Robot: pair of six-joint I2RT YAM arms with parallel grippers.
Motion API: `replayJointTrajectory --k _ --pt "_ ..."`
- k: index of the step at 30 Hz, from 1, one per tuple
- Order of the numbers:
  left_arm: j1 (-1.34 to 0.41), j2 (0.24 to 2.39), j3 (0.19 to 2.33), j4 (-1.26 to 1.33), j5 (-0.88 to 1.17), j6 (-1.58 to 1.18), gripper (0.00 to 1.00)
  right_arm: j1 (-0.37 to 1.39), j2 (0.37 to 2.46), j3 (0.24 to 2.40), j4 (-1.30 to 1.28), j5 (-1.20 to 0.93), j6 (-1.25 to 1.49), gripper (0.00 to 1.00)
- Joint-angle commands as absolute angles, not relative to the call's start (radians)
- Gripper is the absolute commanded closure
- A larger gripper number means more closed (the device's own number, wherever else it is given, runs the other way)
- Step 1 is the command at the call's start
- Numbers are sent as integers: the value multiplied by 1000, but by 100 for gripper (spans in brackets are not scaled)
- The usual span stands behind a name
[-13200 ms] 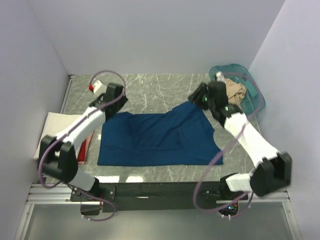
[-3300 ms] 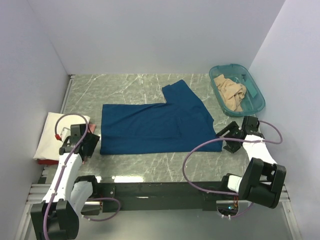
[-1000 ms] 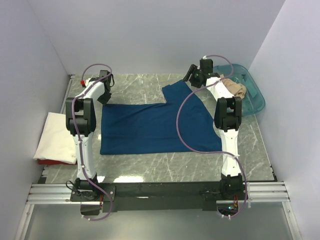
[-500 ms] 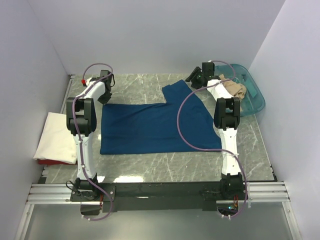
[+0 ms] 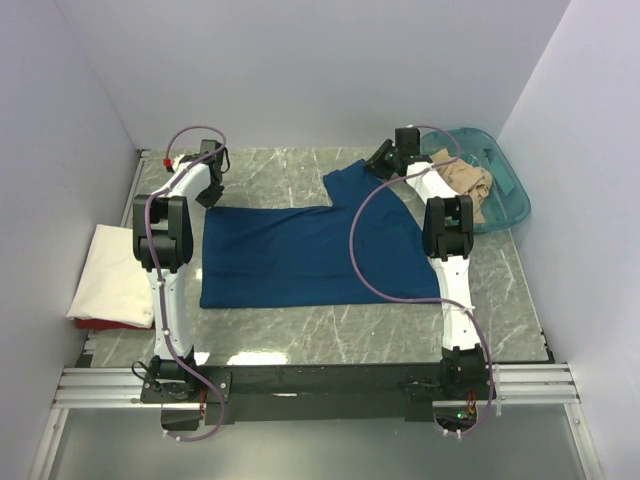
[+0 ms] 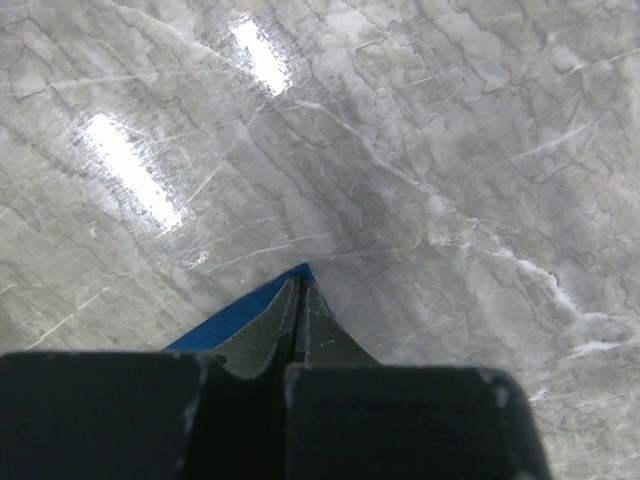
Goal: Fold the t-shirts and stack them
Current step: Fold the tshirt
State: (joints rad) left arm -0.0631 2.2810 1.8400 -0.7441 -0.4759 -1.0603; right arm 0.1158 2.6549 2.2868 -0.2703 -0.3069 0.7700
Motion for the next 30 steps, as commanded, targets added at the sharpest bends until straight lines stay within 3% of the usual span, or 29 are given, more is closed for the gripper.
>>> replayJointTrajectory --k 1,12,30 --pt "-66 2304 1842 -729 -440 -1048 99 123 2646 2290 -247 -319 776 76" --pt "-66 2286 1847 -706 -428 -1023 99 92 2559 2218 -190 -321 775 100" --pt "-64 2261 1922 -722 -411 -1000 99 17 2384 2066 -43 -388 769 100"
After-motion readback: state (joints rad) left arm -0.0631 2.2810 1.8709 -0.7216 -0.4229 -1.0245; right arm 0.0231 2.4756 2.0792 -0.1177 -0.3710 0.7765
